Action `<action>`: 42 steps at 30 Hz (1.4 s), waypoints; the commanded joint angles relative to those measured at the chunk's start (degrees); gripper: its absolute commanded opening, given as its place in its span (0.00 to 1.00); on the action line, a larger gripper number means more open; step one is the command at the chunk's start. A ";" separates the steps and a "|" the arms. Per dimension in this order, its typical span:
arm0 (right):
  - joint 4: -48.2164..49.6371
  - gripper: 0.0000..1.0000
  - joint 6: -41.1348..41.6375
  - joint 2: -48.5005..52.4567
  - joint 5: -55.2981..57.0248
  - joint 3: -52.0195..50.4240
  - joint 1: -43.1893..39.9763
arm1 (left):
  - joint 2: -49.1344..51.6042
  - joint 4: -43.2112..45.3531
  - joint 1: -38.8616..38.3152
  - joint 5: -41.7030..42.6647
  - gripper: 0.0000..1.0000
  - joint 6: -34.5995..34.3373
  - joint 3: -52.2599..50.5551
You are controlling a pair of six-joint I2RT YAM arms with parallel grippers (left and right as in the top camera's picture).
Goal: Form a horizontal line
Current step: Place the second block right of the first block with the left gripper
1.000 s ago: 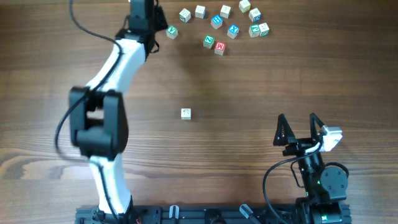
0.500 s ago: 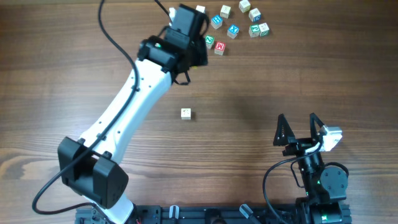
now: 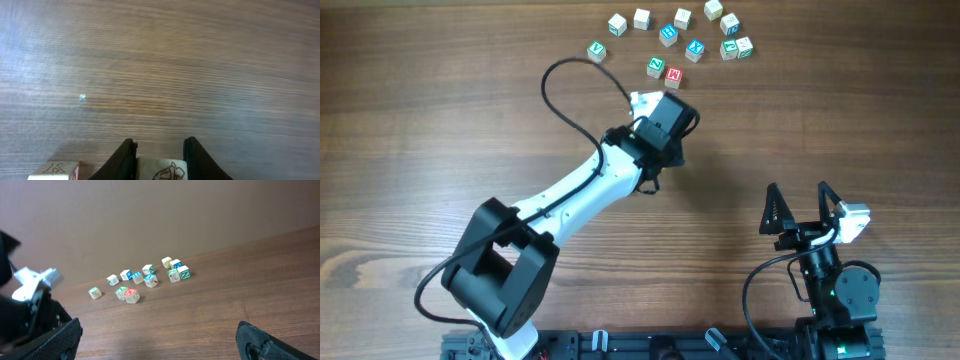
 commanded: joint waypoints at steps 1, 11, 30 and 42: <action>0.13 1.00 0.22 -0.22 0.17 -0.02 0.24 | 0.50 3.10 0.11 -2.51 0.17 -3.72 -4.46; 0.13 1.00 0.22 -0.22 0.17 -0.02 0.24 | 1.11 10.43 0.15 -2.99 0.20 -3.65 -10.88; 0.13 1.00 0.24 -0.22 0.17 -0.02 0.24 | 1.46 8.79 0.15 -3.13 0.33 -3.65 -10.88; 0.13 1.00 0.22 -0.22 0.17 -0.04 0.24 | 1.44 9.27 0.15 -2.91 0.37 -3.67 -10.88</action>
